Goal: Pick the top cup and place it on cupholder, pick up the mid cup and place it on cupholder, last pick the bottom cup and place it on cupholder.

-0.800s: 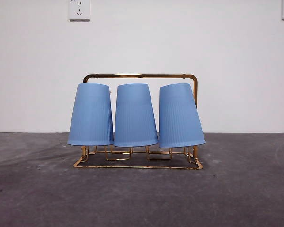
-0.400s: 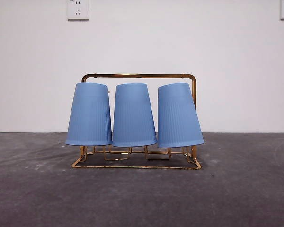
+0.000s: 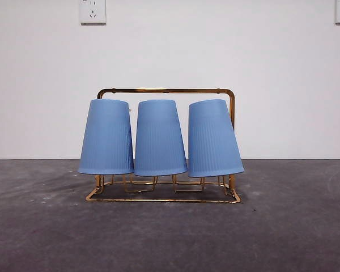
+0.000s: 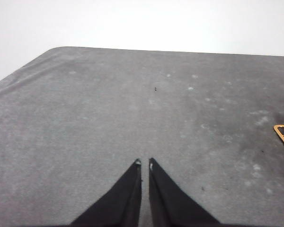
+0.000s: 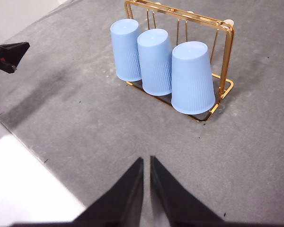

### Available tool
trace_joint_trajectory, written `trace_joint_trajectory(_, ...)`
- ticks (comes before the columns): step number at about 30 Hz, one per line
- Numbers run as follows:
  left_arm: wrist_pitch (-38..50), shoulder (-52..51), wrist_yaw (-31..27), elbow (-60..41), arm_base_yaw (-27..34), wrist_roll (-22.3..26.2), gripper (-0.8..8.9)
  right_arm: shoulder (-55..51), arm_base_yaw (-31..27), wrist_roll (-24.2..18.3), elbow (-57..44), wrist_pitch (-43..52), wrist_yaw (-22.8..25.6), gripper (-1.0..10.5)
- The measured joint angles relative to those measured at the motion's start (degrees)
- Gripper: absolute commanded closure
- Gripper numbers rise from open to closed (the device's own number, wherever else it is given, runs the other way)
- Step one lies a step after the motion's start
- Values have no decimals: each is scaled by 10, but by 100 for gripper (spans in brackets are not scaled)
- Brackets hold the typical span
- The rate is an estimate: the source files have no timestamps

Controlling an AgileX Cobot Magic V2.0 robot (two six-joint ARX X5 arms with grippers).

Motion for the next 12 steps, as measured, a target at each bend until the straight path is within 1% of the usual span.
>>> trace_joint_trajectory(2, 0, 0, 11, 0, 0, -4, 789, 0, 0, 0, 0, 0, 0, 928)
trace_joint_trajectory(12, 0, 0, 10, 0, 0, -7, 789, 0, 0, 0, 0, 0, 0, 928)
